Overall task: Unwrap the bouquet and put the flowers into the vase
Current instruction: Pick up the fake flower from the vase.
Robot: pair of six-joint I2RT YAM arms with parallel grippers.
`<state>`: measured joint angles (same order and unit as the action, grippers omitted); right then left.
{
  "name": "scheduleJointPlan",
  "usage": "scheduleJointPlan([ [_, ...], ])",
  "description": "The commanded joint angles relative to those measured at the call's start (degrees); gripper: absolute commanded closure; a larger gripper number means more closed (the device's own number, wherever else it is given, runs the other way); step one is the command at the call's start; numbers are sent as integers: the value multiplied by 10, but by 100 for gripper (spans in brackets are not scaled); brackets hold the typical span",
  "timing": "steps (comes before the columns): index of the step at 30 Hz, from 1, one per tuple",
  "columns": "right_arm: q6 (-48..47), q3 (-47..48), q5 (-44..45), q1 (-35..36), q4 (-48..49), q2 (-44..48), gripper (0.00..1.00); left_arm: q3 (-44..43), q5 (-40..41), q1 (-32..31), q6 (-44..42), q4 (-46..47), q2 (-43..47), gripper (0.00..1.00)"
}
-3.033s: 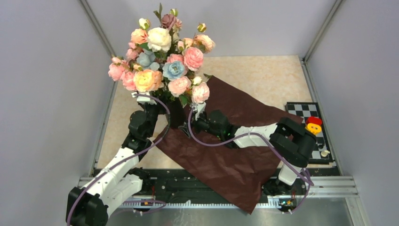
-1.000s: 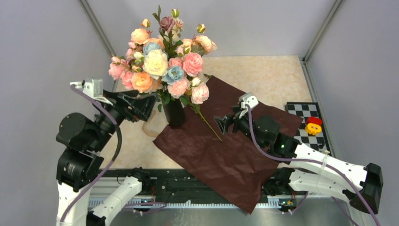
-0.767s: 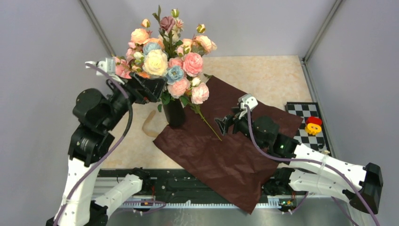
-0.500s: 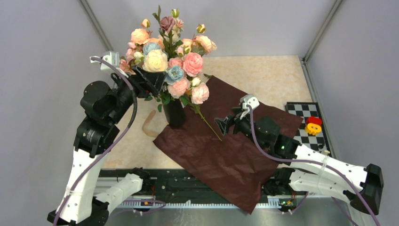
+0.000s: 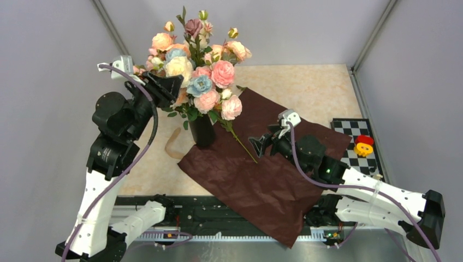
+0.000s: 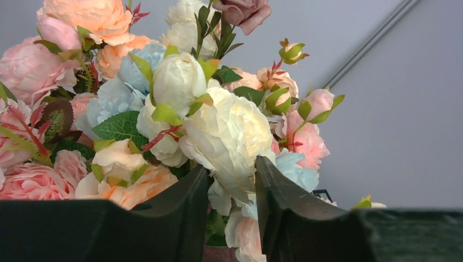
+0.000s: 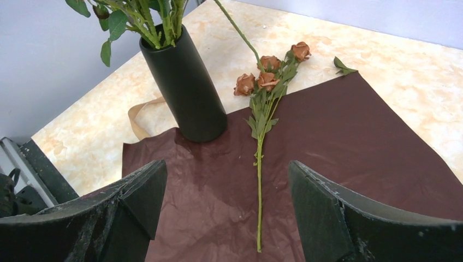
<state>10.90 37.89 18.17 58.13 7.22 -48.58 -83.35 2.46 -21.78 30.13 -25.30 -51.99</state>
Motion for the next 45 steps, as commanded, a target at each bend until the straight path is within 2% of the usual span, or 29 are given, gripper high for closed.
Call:
scheduleJointPlan([
  [1, 8, 9, -7, 6, 17, 12, 18, -14, 7, 1, 0, 51, 4, 65],
  [4, 6, 13, -8, 6, 20, 11, 18, -20, 1, 1, 3, 64, 8, 75],
  [6, 4, 16, -7, 6, 20, 10, 18, -27, -5, 1, 5, 71, 8, 78],
  [20, -1, 27, -11, 6, 22, 8, 18, -51, -21, 1, -22, 135, 26, 84],
  [28, -19, 45, 0, 6, 24, 7, 18, -79, -61, 1, -42, 173, 27, 89],
  [36, -99, 146, 37, 6, 36, -2, 18, -141, -101, 1, -66, 199, 9, 91],
  [45, -154, 281, -16, 6, 72, -34, 15, -193, -118, 1, -88, 192, 1, 93],
])
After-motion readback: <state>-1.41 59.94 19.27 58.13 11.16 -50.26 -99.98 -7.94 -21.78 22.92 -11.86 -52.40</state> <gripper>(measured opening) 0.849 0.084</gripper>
